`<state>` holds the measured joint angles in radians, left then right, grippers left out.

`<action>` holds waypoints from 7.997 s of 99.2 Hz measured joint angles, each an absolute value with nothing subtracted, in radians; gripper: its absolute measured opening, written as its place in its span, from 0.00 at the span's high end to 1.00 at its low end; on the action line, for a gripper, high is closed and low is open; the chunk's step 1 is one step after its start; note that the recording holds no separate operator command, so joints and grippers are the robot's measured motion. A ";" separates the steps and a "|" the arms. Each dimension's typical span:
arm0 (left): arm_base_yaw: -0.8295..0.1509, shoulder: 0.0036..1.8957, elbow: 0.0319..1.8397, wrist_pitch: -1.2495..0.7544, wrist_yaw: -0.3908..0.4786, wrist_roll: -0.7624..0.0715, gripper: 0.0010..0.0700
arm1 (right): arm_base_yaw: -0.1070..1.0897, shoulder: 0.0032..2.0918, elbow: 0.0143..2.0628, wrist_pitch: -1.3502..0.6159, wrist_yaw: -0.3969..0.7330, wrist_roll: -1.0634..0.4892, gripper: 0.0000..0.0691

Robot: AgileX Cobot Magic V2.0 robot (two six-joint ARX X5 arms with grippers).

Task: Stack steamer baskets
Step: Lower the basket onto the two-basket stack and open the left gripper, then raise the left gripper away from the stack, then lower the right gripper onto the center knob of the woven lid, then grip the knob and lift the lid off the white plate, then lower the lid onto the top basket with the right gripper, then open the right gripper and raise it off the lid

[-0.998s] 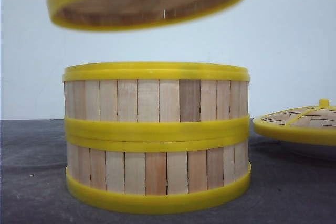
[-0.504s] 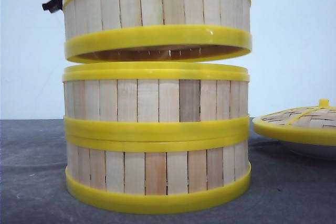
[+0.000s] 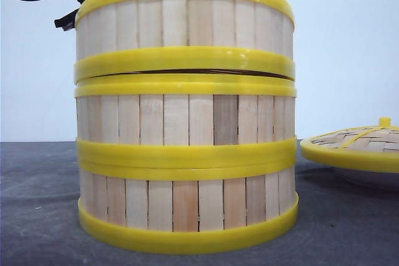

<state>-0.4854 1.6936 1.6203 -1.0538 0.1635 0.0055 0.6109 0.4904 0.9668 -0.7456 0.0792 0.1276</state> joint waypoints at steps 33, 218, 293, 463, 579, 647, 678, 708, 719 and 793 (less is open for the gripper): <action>-0.487 1.694 1.621 -1.062 0.163 0.008 0.98 | 0.611 0.491 0.966 -0.746 0.083 0.128 0.51; -0.487 0.480 1.074 -0.889 0.156 -0.070 0.62 | 0.123 1.203 0.967 -0.650 -0.025 0.191 0.40; -0.487 0.377 1.033 -0.920 0.156 -0.136 0.62 | 0.110 1.423 0.967 -0.526 -0.049 0.191 0.55; -0.487 0.377 1.033 -0.912 0.155 -0.143 0.62 | 0.124 1.298 1.216 -0.800 -0.053 0.115 0.92; -0.487 0.377 1.033 -0.909 0.155 -0.143 0.62 | 0.781 1.473 1.707 -0.991 -0.122 0.101 0.92; -0.487 0.377 1.033 -0.909 0.155 -0.143 0.62 | 0.832 1.576 1.707 -1.046 -0.078 0.093 0.92; -0.487 0.377 1.033 -0.909 0.155 -0.143 0.62 | 0.840 1.597 1.707 -1.057 -0.068 0.083 0.92; -0.487 0.377 1.033 -0.910 0.155 -0.143 0.62 | 0.844 1.602 1.707 -1.042 -0.056 0.079 0.92; -0.487 0.377 1.033 -0.910 0.155 -0.143 0.62 | 0.844 1.604 1.707 -1.035 -0.056 0.078 0.91; -0.487 0.377 1.033 -0.927 0.155 -0.143 0.62 | 0.843 1.487 1.707 -0.913 0.064 0.056 0.58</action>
